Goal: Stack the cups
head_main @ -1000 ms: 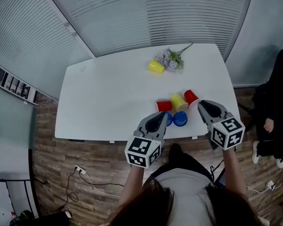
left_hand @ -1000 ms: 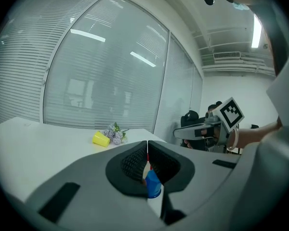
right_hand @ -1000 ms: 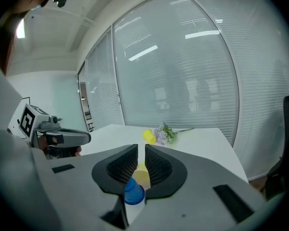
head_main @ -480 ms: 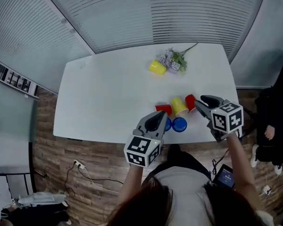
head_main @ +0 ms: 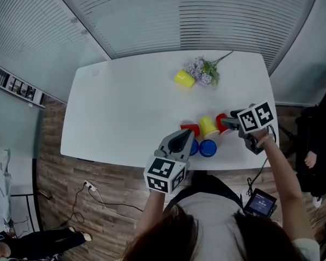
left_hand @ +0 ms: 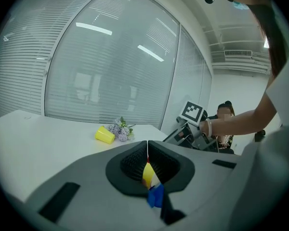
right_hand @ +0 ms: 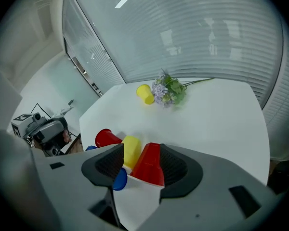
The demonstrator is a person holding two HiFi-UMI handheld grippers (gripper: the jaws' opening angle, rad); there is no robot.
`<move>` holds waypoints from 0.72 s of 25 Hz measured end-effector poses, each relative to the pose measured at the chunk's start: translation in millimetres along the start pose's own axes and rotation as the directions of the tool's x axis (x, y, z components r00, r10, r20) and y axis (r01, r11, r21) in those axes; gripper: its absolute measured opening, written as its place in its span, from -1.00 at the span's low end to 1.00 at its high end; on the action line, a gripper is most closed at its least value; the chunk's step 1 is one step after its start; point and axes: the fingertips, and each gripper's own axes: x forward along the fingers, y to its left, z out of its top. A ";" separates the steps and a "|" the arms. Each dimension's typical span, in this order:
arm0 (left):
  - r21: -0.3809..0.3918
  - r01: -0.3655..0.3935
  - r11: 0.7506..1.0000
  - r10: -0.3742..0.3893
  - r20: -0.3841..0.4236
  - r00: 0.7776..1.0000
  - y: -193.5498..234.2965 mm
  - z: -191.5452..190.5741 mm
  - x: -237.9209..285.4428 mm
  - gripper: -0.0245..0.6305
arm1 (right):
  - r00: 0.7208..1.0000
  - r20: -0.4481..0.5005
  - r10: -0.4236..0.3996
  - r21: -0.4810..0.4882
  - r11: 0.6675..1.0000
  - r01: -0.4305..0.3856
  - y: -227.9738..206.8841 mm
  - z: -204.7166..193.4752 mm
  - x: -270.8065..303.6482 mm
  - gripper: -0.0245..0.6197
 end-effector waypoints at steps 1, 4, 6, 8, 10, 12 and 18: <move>-0.004 -0.001 1.000 0.001 -0.002 1.000 1.5 0.0 0.7 -0.85 | 1.000 -0.022 0.008 0.009 1.000 -0.008 -1.8 0.2 4.0 -0.12; -0.013 -0.004 1.000 0.004 -0.011 1.000 5.8 -1.7 3.0 -0.85 | 0.994 -0.096 0.046 0.056 0.998 -0.041 -7.5 -2.5 17.6 -0.03; -0.012 -0.001 1.000 0.001 -0.019 1.000 6.7 -1.9 1.9 -0.85 | 0.987 -0.143 0.075 0.097 0.993 -0.061 -9.2 -6.3 24.1 0.03; -0.012 0.001 1.000 -0.001 -0.022 1.000 6.1 0.8 -2.8 -0.85 | 0.978 -0.182 0.098 0.136 0.988 -0.073 -8.2 -10.2 26.0 0.06; -0.024 -0.008 1.000 0.007 -0.021 1.000 8.1 3.3 -6.7 -0.85 | 0.970 -0.217 0.109 0.167 0.983 -0.073 -9.7 -13.8 28.7 0.08; -0.031 -0.016 0.999 0.015 -0.026 1.000 12.8 0.4 -4.1 -0.85 | 0.963 -0.247 0.112 0.190 0.980 -0.065 -18.0 -18.3 37.1 0.08; -0.042 -0.022 0.999 0.020 -0.033 0.999 18.2 -2.6 -3.6 -0.85 | 0.957 -0.258 0.133 0.252 0.965 -0.067 -24.9 -25.0 45.1 -0.06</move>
